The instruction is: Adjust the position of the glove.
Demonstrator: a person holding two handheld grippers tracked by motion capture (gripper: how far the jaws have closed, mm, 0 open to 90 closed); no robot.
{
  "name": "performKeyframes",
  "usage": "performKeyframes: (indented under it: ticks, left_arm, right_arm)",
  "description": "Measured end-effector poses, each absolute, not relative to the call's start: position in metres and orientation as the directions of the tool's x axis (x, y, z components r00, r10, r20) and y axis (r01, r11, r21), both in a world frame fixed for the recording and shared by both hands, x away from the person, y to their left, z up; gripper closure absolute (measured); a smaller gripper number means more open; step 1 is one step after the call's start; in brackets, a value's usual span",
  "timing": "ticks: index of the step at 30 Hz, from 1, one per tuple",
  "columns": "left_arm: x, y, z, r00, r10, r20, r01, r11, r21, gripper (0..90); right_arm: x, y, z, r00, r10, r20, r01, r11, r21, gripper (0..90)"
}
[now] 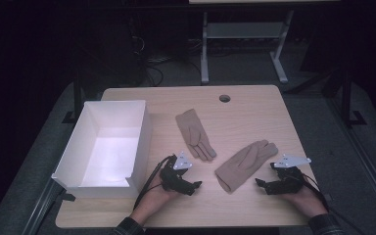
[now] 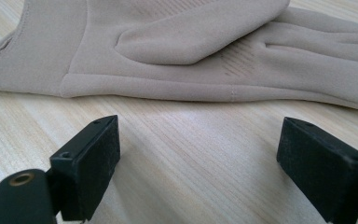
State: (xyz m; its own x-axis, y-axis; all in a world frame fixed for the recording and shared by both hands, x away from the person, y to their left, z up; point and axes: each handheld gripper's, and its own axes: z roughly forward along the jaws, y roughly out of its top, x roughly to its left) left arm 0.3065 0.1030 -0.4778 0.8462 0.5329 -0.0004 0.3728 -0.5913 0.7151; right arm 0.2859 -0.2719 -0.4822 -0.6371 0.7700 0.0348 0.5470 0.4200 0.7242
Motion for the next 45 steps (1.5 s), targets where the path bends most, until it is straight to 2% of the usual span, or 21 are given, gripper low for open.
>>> performKeyframes:
  ticks: [9,17,19,21,23,24,25,28,29,33,36,45]
  left_arm:
    - [0.307,0.105,-0.478,0.853,0.522,-0.002,0.366,-0.595,0.715,12.5]
    - [0.308,0.107,-0.478,0.866,0.499,0.0,0.349,-0.606,0.715,12.4]
    - [0.308,0.107,-0.478,0.867,0.499,-0.001,0.349,-0.604,0.716,12.5]
    - [0.308,0.107,-0.478,0.867,0.499,-0.001,0.349,-0.604,0.716,12.5]
    - [0.308,0.107,-0.478,0.867,0.499,-0.002,0.349,-0.604,0.716,12.5]
    - [0.308,0.107,-0.478,0.867,0.498,-0.001,0.348,-0.605,0.716,12.5]
    - [0.308,0.107,-0.478,0.867,0.498,0.0,0.348,-0.605,0.717,12.5]
    - [0.309,0.107,-0.478,0.869,0.495,0.009,0.34,-0.61,0.716,12.5]
    - [0.308,0.107,-0.478,0.869,0.495,0.005,0.342,-0.608,0.716,12.4]
    - [0.308,0.107,-0.478,0.868,0.497,0.002,0.345,-0.605,0.718,12.4]
    - [0.308,0.107,-0.478,0.867,0.499,-0.002,0.347,-0.6,0.721,12.5]
    - [0.309,0.107,-0.478,0.868,0.496,0.004,0.342,-0.606,0.718,12.3]
  right_arm:
    - [0.288,-0.271,-0.481,-0.648,0.761,0.037,0.55,0.434,0.713,13.8]
    - [0.291,-0.267,-0.472,-0.663,0.745,0.076,0.565,0.432,0.703,26.5]
    - [0.292,-0.265,-0.469,-0.678,0.731,0.074,0.551,0.439,0.71,33.7]
    - [0.291,-0.263,-0.468,-0.68,0.729,0.081,0.554,0.438,0.708,36.0]
    - [0.292,-0.262,-0.466,-0.687,0.721,0.095,0.558,0.439,0.705,43.9]
    - [0.293,-0.26,-0.465,-0.697,0.71,0.103,0.555,0.442,0.705,52.5]
    - [0.293,-0.26,-0.465,-0.697,0.71,0.103,0.555,0.442,0.705,52.5]
    - [0.294,-0.256,-0.462,-0.707,0.696,0.126,0.56,0.443,0.7,64.2]
    - [0.295,-0.253,-0.459,-0.708,0.692,0.139,0.566,0.439,0.698,72.3]
    - [0.297,-0.246,-0.455,-0.733,0.664,0.149,0.548,0.447,0.707,86.0]
    - [0.298,-0.242,-0.453,-0.739,0.657,0.147,0.539,0.448,0.713,89.9]
    - [0.3,-0.219,-0.45,-0.773,0.614,0.163,0.516,0.459,0.723,90.0]
